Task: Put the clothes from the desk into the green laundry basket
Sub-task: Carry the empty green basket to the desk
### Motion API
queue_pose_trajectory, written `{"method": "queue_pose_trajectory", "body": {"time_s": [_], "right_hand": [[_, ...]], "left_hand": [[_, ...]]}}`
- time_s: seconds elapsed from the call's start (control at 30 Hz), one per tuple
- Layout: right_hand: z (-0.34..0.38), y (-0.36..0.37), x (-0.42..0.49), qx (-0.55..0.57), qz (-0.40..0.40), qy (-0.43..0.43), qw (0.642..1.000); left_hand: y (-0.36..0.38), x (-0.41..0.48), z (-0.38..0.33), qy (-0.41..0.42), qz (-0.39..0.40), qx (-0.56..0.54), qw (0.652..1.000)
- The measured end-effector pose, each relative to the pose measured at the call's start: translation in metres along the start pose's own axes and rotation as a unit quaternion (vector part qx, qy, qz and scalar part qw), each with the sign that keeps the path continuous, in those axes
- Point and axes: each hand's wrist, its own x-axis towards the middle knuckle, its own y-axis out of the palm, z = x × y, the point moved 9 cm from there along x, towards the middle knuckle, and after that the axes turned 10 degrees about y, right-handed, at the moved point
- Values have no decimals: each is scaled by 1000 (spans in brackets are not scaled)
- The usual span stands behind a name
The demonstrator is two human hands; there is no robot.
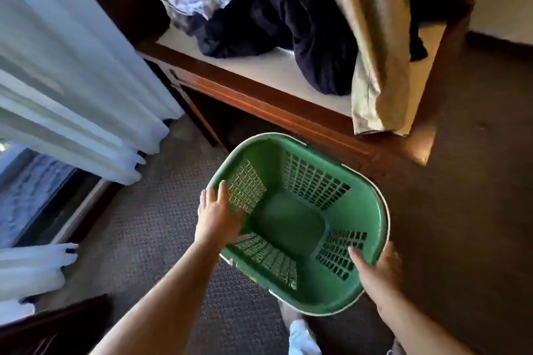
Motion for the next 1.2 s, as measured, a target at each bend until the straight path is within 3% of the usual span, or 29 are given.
{"method": "queue_pose_trajectory", "body": {"time_s": [0.13,0.27,0.37,0.57,0.73,0.97,1.2], "right_hand": [[-55,35,24,78,50,172,981],[-66,54,28,185,87,220,954],[-63,56,31,215,87,202,952],[-70,4,29,194,-37,177,964],[-84,-50,14,154,-48,143,976],[-103,-160,28,45,-86,53,994],[-103,-287,45,0,-124,-50,991]], "left_hand": [[24,33,59,-63,34,-17,997],[39,55,79,-86,20,-76,993],[38,56,90,-134,9,-113,984],[35,19,94,-151,-17,-190,970],[73,-47,87,-266,76,-302,912],[100,-158,-8,-309,154,-402,848],[117,-212,-160,-280,76,-473,832]]}}
